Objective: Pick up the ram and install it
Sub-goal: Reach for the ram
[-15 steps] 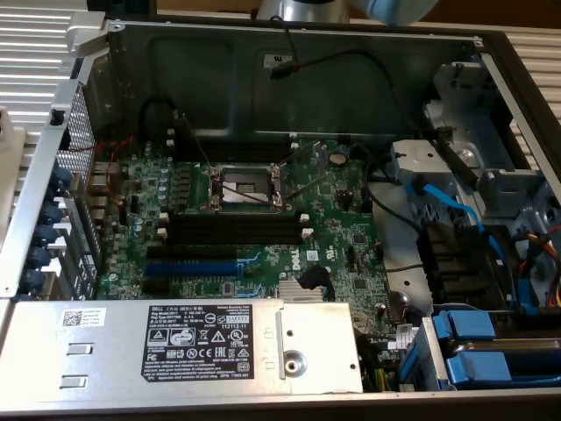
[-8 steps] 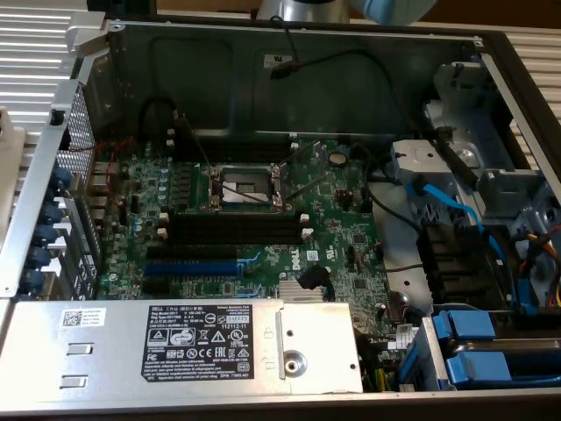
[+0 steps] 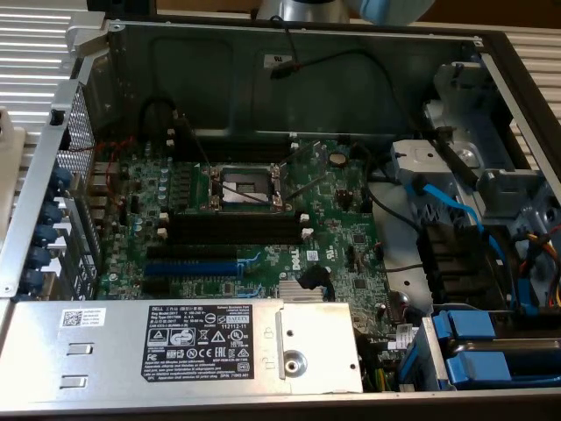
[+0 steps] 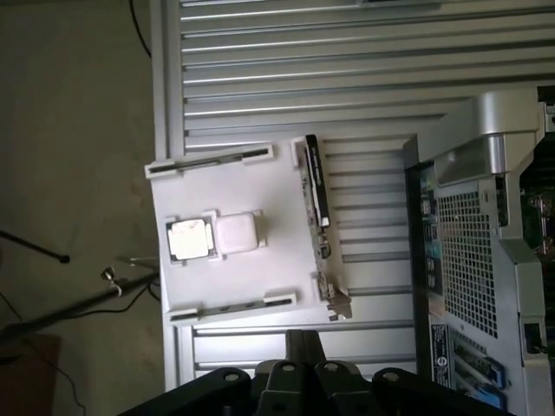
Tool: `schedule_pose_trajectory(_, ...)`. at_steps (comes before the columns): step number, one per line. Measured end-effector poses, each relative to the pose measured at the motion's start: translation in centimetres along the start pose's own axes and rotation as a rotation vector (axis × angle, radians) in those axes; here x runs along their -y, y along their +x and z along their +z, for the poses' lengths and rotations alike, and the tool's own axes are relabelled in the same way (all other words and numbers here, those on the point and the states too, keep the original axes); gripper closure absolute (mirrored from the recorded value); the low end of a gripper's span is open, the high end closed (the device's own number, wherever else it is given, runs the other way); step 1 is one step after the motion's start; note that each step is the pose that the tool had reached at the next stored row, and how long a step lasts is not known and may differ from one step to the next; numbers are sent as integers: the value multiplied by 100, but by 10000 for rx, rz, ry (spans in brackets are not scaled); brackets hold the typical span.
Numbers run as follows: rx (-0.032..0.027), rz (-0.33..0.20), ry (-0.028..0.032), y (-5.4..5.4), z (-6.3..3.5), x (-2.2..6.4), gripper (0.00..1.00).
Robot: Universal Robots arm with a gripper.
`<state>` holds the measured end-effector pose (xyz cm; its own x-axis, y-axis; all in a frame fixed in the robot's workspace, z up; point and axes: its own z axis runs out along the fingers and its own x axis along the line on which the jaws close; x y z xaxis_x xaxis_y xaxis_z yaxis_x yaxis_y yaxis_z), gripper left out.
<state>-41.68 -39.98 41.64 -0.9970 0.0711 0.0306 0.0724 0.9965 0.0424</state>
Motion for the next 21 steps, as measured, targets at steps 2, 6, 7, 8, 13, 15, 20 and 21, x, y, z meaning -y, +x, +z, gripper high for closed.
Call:
schedule_pose_trajectory(2,-17,0,1,66,2,4,89)
schedule_pose_trajectory(6,-117,5,8,163,5,4,89)
schedule_pose_trajectory(7,-146,7,10,175,6,-2,89)
schedule_pose_trajectory(8,-173,8,12,179,6,-8,89)
schedule_pose_trajectory(13,-180,7,18,202,12,-141,89)
schedule_pose_trajectory(15,-179,9,21,244,15,-182,89)
schedule_pose_trajectory(20,-180,8,22,393,20,-187,89)
schedule_pose_trajectory(21,-179,9,22,408,21,-186,89)
